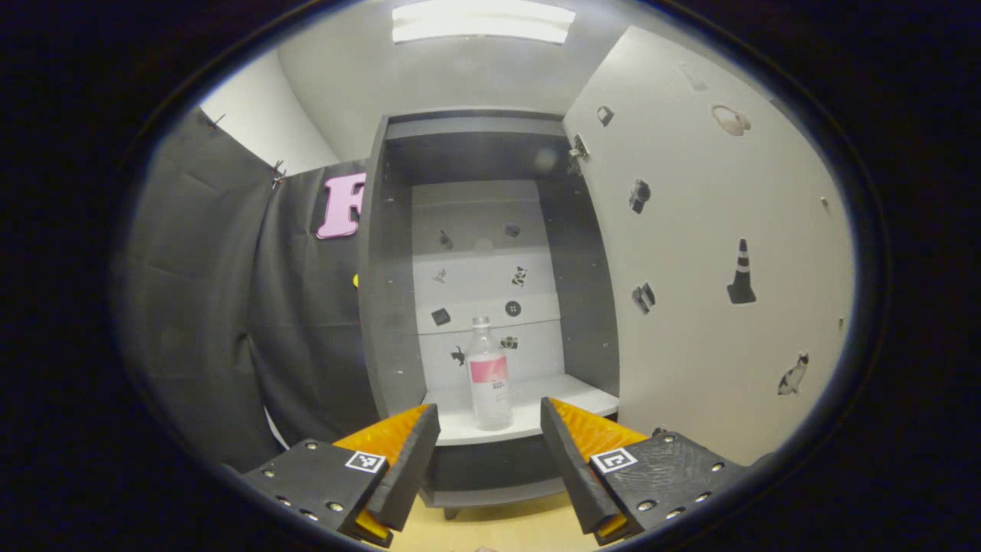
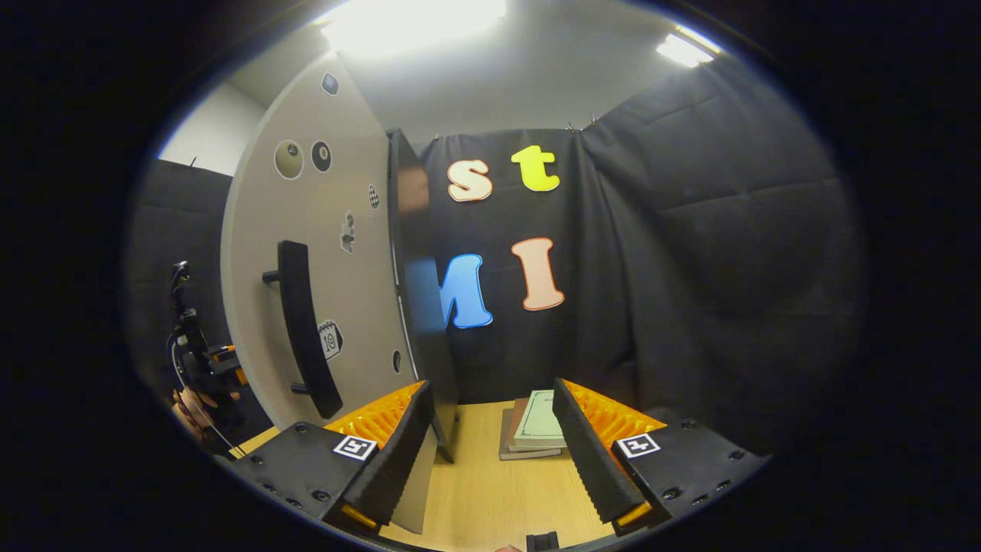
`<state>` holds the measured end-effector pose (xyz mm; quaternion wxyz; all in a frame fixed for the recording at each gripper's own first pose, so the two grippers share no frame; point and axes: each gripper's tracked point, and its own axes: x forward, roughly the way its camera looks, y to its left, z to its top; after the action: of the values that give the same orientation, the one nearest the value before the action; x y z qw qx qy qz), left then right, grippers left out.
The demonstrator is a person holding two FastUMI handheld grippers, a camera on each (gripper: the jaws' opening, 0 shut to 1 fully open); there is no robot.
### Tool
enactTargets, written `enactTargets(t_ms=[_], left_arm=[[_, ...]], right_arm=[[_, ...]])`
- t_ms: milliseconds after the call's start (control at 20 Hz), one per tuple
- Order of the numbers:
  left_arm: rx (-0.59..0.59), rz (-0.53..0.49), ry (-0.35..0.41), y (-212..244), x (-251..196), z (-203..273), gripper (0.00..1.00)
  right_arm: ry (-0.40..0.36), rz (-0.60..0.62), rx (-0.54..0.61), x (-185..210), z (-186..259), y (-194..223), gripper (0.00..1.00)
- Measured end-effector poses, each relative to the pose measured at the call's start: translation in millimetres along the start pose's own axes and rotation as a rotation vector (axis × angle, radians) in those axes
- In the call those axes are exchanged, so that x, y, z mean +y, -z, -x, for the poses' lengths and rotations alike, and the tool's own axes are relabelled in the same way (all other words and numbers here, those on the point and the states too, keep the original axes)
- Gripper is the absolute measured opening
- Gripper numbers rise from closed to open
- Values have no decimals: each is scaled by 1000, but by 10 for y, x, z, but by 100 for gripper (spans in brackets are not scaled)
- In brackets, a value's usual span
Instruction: Open the cabinet door with the right hand, grasp the bottle in the cabinet with the left hand and place it on the coaster, then close the cabinet door with the right hand.
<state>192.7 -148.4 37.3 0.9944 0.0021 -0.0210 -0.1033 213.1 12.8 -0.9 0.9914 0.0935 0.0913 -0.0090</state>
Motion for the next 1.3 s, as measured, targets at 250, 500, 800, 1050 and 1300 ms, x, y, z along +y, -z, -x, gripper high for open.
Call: enactTargets(t_ms=[250, 500, 800, 1050, 1300], left_arm=[[41, 100, 33, 203, 102, -695, 82], [58, 112, 58, 400, 153, -1256, 82], [81, 115, 70, 655, 201, -1774, 82], [62, 87, 79, 677, 167, -1950, 80], [56, 46, 72, 682, 149, -2027, 80]], right_arm=[[70, 37, 37, -133, -145, 122, 98], [122, 35, 87, -205, -329, 306, 98], [165, 49, 158, -225, -475, 566, 92], [200, 46, 180, -250, -507, 656, 98], [219, 42, 184, -274, -502, 690, 98]])
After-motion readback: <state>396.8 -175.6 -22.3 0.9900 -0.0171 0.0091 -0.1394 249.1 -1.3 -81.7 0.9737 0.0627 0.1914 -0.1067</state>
